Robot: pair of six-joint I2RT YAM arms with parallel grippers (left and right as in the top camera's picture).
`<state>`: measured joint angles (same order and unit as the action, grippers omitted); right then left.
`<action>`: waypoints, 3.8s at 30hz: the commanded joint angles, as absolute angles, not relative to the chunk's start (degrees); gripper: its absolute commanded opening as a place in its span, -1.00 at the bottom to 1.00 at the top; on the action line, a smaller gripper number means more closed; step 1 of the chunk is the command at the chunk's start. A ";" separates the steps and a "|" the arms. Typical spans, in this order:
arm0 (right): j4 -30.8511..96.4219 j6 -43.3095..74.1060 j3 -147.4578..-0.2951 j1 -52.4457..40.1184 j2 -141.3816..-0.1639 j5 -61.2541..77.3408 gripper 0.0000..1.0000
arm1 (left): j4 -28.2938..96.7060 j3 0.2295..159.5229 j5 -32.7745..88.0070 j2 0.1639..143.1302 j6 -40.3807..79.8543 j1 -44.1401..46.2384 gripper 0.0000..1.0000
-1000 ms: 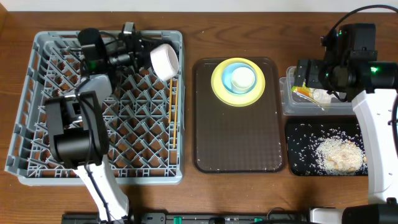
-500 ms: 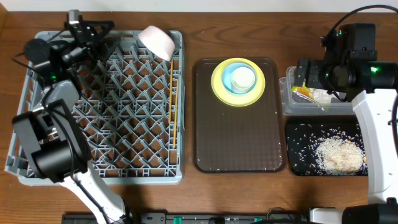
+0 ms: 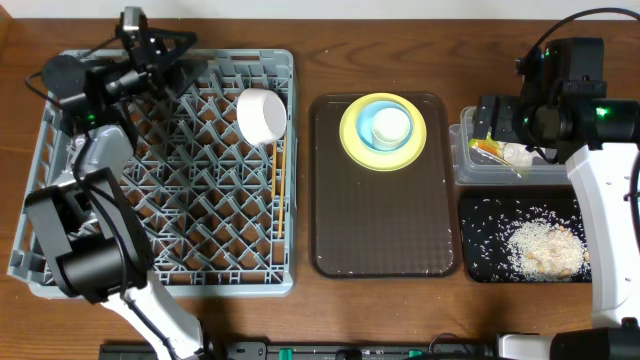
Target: Sort waste into correct bins and load items into the dishwasher rack
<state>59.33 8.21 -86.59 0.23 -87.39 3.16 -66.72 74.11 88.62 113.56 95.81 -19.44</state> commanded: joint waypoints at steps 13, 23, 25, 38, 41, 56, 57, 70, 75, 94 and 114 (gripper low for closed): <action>59.42 7.42 -86.76 -0.19 -87.61 3.05 0.98 | -70.83 74.91 86.74 101.84 98.00 0.38 0.83; 59.42 7.42 -86.76 -0.19 -87.61 3.05 0.99 | -52.58 74.94 73.10 101.89 85.76 7.20 0.83; 59.42 7.42 -86.76 -0.19 -87.61 3.05 0.98 | -43.79 74.91 69.84 101.67 79.20 8.25 0.83; 59.42 7.42 -86.76 -0.19 -87.61 3.05 0.98 | 11.97 79.50 23.35 97.10 33.52 22.74 0.89; 59.42 7.42 -86.76 -0.19 -87.61 3.05 0.98 | 20.95 83.94 14.28 97.43 25.98 26.68 0.89; 59.42 7.42 -86.76 -0.19 -87.61 3.05 0.98 | 18.63 85.25 -3.70 105.34 7.68 44.31 0.22; 59.42 7.42 -86.76 -0.19 -87.61 3.05 0.99 | 17.50 85.25 -3.70 106.21 6.50 44.80 0.18; 59.42 7.42 -86.78 -0.19 -87.61 3.03 0.99 | 8.54 85.25 -10.37 114.91 1.37 45.56 -0.26; 59.42 7.42 -86.78 -0.19 -87.61 3.05 0.99 | 7.16 85.25 -10.39 116.57 0.84 45.45 -0.44; 59.42 7.42 -86.76 -0.19 -87.61 3.05 0.99 | 5.19 85.27 -14.92 117.56 0.86 45.32 -0.88; 59.42 7.42 -86.76 -0.19 -87.61 3.05 0.98 | 32.77 85.23 39.75 89.93 22.26 19.49 -0.87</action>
